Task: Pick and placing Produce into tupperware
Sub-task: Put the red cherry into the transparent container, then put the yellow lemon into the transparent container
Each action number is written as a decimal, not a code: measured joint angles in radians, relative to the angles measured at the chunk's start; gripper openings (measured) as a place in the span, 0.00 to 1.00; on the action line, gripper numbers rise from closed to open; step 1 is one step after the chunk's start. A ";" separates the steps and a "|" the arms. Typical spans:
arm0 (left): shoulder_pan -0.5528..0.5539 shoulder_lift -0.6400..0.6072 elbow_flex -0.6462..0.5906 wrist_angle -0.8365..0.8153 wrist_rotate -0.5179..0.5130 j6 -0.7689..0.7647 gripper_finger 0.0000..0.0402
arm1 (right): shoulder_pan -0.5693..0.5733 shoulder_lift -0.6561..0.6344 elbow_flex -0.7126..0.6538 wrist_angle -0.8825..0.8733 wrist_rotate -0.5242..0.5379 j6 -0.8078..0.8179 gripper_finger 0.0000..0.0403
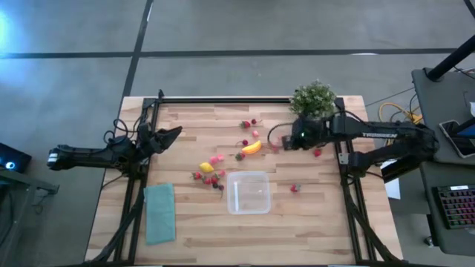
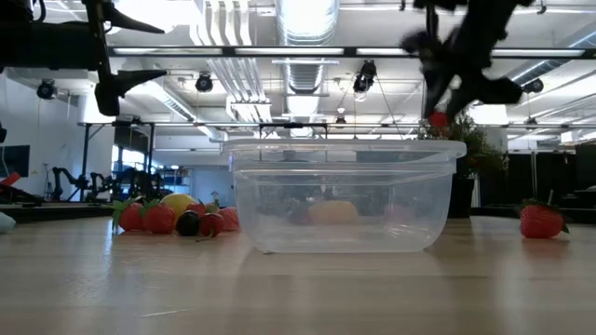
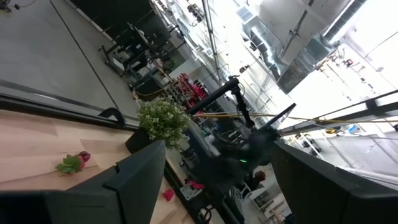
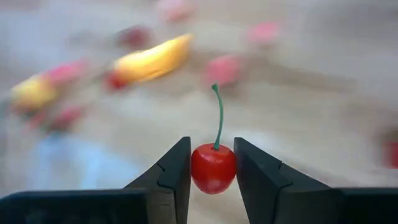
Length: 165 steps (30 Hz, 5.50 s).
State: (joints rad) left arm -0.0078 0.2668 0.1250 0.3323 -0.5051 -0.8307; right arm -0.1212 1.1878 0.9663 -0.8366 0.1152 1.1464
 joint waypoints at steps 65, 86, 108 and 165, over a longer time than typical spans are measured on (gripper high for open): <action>0.000 0.991 0.477 -0.662 0.398 1.101 0.63 | 0.409 0.363 0.801 -0.735 0.613 0.017 0.50; 0.000 1.174 0.545 -0.701 0.401 1.070 0.62 | 0.409 0.198 0.556 -0.734 0.620 0.137 0.50; 0.000 0.977 0.655 -0.742 0.400 0.940 0.49 | 0.409 0.181 0.526 -0.734 0.620 0.136 0.50; -0.026 1.447 1.032 -0.675 0.676 0.865 0.54 | 0.409 0.181 0.494 -0.730 0.593 0.153 0.50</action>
State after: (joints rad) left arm -0.0338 1.7142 1.1568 -0.3432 0.1707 0.0339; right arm 0.2878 1.3685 1.4605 -1.5666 0.7086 1.2992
